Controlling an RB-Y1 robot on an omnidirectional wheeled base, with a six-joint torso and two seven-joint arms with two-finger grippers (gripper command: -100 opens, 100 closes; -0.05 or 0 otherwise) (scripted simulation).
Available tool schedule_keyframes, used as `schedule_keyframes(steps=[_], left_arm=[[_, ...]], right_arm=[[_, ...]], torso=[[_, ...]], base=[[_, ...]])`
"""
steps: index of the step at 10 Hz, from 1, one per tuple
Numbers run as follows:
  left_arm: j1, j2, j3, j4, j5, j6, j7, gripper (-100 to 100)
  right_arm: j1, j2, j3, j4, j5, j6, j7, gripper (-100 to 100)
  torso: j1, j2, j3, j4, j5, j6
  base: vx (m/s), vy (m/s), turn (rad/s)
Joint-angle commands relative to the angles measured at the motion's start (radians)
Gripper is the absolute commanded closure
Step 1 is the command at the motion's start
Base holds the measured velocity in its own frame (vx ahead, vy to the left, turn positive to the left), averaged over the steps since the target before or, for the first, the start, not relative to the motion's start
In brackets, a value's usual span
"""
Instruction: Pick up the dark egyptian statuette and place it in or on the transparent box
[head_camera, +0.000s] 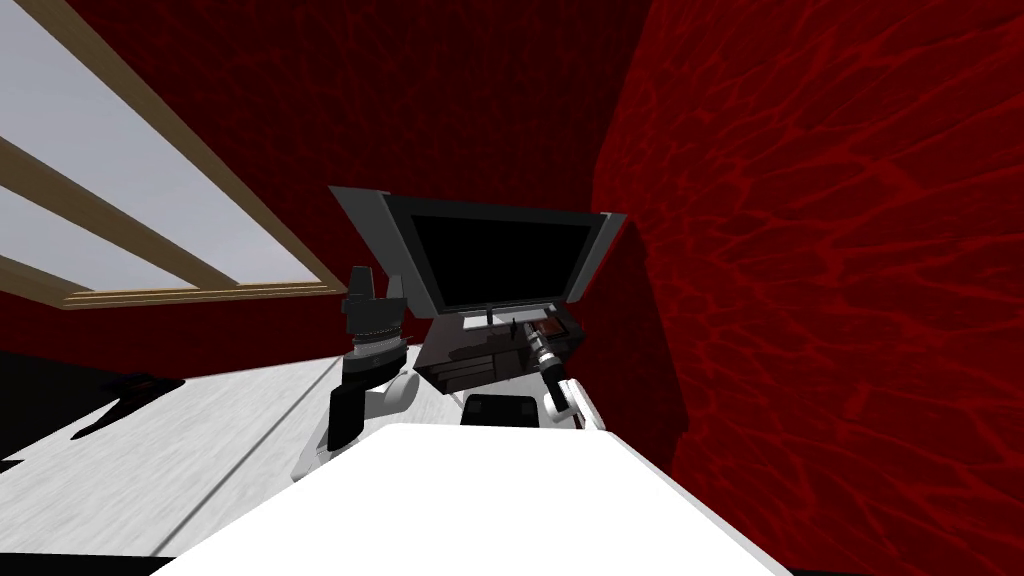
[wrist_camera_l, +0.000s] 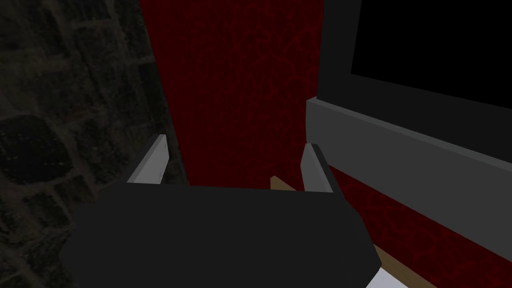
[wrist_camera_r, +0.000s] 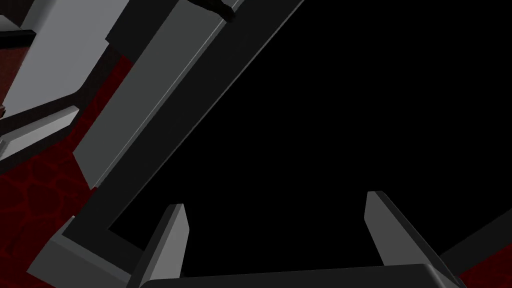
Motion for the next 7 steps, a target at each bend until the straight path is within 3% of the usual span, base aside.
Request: schedule_keyframes(steps=[1,2,4,7], left_arm=[[0.0,0.0,0.0,0.0,0.0,0.0,0.0,0],[0.0,0.0,0.0,0.0,0.0,0.0,0.0,0],[0.0,0.0,0.0,0.0,0.0,0.0,0.0,0],[0.0,0.0,0.0,0.0,0.0,0.0,0.0,0]], right_arm=[[-0.003,-0.002,0.007,0.013,0.05,0.018,0.002,-100],[-0.013,-0.002,0.018,0.045,0.079,0.048,0.005,-100],[-0.013,-0.002,0.018,0.045,0.119,0.048,0.005,-100],[-0.033,0.001,0.037,0.112,0.215,0.106,0.013,-100]], torso=[[0.0,0.0,0.0,0.0,0.0,0.0],[0.0,0.0,0.0,0.0,0.0,0.0],[0.0,0.0,0.0,0.0,0.0,0.0],[0.0,0.0,0.0,0.0,0.0,0.0]], base=[[0.013,0.001,0.049],[0.014,0.004,0.087],[0.006,0.002,0.022],[0.01,0.006,0.073]])
